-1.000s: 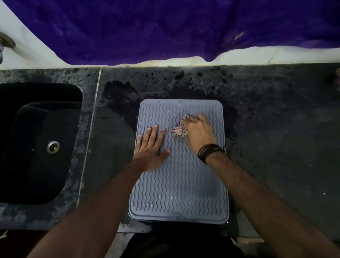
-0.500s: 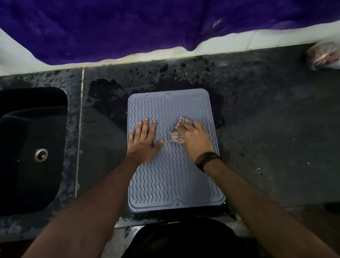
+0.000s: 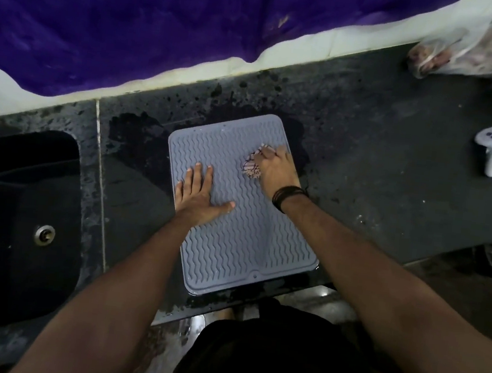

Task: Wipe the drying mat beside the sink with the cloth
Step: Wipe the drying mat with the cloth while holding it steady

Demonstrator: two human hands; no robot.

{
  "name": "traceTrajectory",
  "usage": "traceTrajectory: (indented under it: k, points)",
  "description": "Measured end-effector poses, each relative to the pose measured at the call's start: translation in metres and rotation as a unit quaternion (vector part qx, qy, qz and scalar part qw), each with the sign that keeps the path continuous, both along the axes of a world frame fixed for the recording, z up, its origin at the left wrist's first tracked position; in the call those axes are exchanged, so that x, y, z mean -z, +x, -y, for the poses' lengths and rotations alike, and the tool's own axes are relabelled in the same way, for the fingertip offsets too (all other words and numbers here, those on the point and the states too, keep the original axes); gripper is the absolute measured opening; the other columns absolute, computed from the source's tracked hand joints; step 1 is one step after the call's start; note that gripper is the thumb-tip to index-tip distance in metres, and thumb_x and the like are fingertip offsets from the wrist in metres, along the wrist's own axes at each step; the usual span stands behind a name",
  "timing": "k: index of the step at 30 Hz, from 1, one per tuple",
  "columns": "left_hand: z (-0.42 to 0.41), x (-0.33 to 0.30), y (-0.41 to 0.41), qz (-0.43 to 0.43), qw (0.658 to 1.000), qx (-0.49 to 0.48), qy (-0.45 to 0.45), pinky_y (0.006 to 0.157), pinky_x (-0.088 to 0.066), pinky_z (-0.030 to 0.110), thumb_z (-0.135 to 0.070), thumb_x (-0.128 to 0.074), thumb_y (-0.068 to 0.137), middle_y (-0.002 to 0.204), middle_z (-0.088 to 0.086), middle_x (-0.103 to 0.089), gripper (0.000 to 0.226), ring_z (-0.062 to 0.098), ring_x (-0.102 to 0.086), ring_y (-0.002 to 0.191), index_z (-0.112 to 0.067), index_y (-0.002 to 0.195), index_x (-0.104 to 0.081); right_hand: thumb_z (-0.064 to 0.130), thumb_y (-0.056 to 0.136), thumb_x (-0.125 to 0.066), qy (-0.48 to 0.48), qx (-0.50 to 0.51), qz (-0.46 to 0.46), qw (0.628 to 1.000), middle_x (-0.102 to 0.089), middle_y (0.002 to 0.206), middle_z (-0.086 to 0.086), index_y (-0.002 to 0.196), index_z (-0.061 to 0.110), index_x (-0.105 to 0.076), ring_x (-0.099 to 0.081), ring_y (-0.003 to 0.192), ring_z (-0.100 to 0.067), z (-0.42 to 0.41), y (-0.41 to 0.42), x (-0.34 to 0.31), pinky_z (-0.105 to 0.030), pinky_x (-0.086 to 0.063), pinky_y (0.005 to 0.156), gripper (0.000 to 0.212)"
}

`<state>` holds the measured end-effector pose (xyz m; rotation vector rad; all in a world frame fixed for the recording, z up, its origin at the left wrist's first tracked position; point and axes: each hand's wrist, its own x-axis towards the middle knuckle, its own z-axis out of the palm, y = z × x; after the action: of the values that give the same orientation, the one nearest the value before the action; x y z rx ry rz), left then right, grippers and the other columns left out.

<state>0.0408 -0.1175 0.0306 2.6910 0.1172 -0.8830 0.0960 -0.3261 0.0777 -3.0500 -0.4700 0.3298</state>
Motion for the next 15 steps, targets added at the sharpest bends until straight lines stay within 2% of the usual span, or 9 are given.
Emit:
traceTrajectory:
  k: [5, 10, 13, 15]
  points:
    - [0.0, -0.001, -0.001, 0.0, 1.0, 0.0, -0.015, 0.121, 0.017, 0.046, -0.086, -0.048, 0.08, 0.16, -0.003, 0.04, 0.118, 0.019, 0.034, 0.149, -0.036, 0.155, 0.028, 0.009, 0.09, -0.049, 0.055, -0.001, 0.001, 0.998, -0.047, 0.144, -0.007, 0.137, 0.015, -0.051, -0.038, 0.129, -0.031, 0.021, -0.073, 0.005, -0.041, -0.027, 0.108, 0.047]
    - [0.0, -0.003, -0.003, 0.003, 1.0, 0.007, -0.013, 0.121, 0.018, 0.046, -0.088, -0.046, 0.079, 0.16, -0.002, 0.04, 0.118, 0.02, 0.033, 0.149, -0.035, 0.155, 0.027, 0.008, 0.083, -0.055, 0.035, -0.005, -0.018, 0.999, -0.054, 0.137, -0.007, 0.132, 0.016, -0.055, -0.05, 0.116, -0.035, 0.042, -0.15, -0.006, -0.041, -0.041, 0.096, 0.049]
    - [0.001, -0.004, -0.004, 0.011, 1.0, 0.009, -0.011, 0.121, 0.017, 0.046, -0.089, -0.046, 0.079, 0.161, -0.002, 0.039, 0.119, 0.02, 0.033, 0.15, -0.035, 0.156, 0.027, 0.013, 0.077, -0.063, 0.033, 0.016, -0.032, 0.999, -0.058, 0.132, -0.005, 0.124, 0.018, -0.062, -0.052, 0.112, -0.033, 0.043, -0.152, -0.013, -0.038, -0.041, 0.092, 0.047]
    - [0.0, -0.004, -0.005, 0.015, 1.0, 0.009, -0.012, 0.122, 0.017, 0.046, -0.089, -0.046, 0.079, 0.161, -0.002, 0.038, 0.119, 0.02, 0.032, 0.15, -0.035, 0.156, 0.026, 0.011, 0.075, -0.066, 0.062, 0.041, -0.006, 0.997, -0.062, 0.127, -0.006, 0.118, 0.017, -0.066, -0.053, 0.11, -0.033, 0.035, -0.137, -0.016, -0.038, -0.041, 0.089, 0.043]
